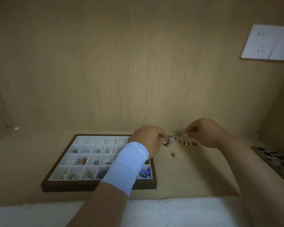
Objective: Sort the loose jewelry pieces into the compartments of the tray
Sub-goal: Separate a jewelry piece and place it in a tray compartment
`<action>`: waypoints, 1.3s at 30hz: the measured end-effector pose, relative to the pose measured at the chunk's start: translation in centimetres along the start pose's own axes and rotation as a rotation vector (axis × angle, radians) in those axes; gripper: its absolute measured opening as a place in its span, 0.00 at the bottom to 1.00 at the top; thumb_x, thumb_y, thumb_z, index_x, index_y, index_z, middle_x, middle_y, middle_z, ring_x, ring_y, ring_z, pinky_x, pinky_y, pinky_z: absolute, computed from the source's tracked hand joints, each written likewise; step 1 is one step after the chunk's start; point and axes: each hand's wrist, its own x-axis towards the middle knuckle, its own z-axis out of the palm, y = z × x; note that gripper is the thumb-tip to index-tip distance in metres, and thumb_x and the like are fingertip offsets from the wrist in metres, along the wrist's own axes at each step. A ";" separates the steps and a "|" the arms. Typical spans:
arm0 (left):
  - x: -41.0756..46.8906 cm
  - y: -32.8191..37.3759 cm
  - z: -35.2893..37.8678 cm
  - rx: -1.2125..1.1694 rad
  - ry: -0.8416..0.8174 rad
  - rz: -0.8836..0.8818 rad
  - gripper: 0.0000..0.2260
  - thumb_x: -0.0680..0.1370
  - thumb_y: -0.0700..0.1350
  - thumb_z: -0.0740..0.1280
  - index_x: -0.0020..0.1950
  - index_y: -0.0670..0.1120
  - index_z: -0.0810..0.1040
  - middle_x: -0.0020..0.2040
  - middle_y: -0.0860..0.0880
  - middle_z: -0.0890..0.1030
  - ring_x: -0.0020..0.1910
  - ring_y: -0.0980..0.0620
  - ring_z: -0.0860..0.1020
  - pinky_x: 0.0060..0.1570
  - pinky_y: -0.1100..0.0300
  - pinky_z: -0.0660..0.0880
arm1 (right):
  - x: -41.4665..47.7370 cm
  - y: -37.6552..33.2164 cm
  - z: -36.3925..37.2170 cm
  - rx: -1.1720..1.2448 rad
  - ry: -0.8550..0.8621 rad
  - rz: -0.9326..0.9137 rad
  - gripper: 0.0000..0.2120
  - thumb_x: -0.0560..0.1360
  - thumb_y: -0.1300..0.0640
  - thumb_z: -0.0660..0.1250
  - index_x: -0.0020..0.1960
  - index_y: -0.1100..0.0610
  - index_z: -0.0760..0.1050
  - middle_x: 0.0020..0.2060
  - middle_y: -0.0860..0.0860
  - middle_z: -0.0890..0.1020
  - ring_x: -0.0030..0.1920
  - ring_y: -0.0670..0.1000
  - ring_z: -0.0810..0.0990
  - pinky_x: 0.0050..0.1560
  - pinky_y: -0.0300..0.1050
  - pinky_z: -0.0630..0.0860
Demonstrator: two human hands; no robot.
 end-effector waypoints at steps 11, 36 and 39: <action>0.0 1.1 2.1 0.052 -0.074 0.080 0.10 0.77 0.52 0.68 0.57 0.56 0.83 0.54 0.56 0.82 0.58 0.53 0.74 0.62 0.58 0.69 | 0.1 0.9 1.8 0.009 -0.149 -0.028 0.10 0.69 0.57 0.76 0.49 0.47 0.86 0.40 0.40 0.84 0.46 0.43 0.82 0.53 0.40 0.79; -3.0 -1.1 -4.3 -0.571 0.185 -0.186 0.05 0.79 0.48 0.67 0.52 0.54 0.82 0.40 0.58 0.86 0.38 0.62 0.82 0.42 0.64 0.75 | -1.7 -8.4 3.3 0.693 0.113 -0.330 0.01 0.73 0.56 0.76 0.44 0.50 0.86 0.35 0.42 0.85 0.32 0.37 0.80 0.33 0.33 0.74; -5.4 -2.4 -5.7 -0.503 0.144 -0.205 0.06 0.79 0.49 0.67 0.54 0.54 0.82 0.45 0.55 0.86 0.47 0.58 0.82 0.51 0.58 0.77 | -2.6 -10.3 4.2 0.693 0.040 -0.390 0.02 0.74 0.56 0.75 0.43 0.51 0.86 0.37 0.44 0.86 0.32 0.35 0.80 0.35 0.29 0.73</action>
